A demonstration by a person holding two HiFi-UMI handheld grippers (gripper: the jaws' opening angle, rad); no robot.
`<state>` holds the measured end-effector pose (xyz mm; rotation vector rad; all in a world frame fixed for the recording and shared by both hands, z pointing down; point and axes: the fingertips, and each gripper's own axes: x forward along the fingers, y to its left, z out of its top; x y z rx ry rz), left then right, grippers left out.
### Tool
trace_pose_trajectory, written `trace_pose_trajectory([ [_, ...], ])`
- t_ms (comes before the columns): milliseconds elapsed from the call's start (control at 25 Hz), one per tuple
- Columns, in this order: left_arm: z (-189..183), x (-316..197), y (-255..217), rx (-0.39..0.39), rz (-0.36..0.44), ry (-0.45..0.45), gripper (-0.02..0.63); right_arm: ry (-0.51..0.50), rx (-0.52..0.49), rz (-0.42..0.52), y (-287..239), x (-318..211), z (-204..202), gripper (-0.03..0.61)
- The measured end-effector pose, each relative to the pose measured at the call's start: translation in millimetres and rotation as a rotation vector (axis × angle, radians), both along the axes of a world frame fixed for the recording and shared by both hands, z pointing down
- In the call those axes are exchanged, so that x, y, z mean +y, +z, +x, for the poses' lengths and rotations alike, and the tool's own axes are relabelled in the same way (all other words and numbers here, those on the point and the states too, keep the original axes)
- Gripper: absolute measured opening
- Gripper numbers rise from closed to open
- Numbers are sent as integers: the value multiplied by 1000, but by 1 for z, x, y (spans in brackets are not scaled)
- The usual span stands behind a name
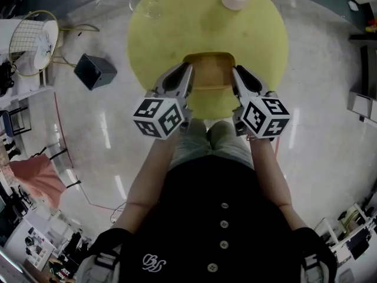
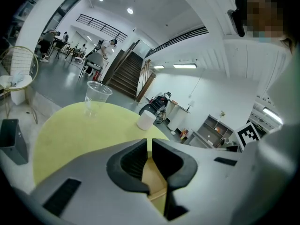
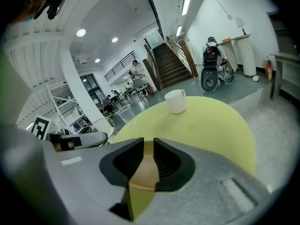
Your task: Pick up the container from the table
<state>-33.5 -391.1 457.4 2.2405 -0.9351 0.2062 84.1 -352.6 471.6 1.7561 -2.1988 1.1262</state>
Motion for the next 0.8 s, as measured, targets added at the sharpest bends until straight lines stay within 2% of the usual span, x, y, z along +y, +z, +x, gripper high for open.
trace_pose_trajectory([
  [240,-1,1,18,-30,-52,18,25,14,-8,-52,16,1,5,107],
  [400,-6,4,34,-40,-97,13,105,24,-13,-87,29,3,9,131],
  [600,-17,1,53,-85,-134,-17,154,57,-12,-125,45,3,17,195],
  [800,-27,-3,72,-122,-190,-46,192,62,-24,-161,54,-1,17,215],
])
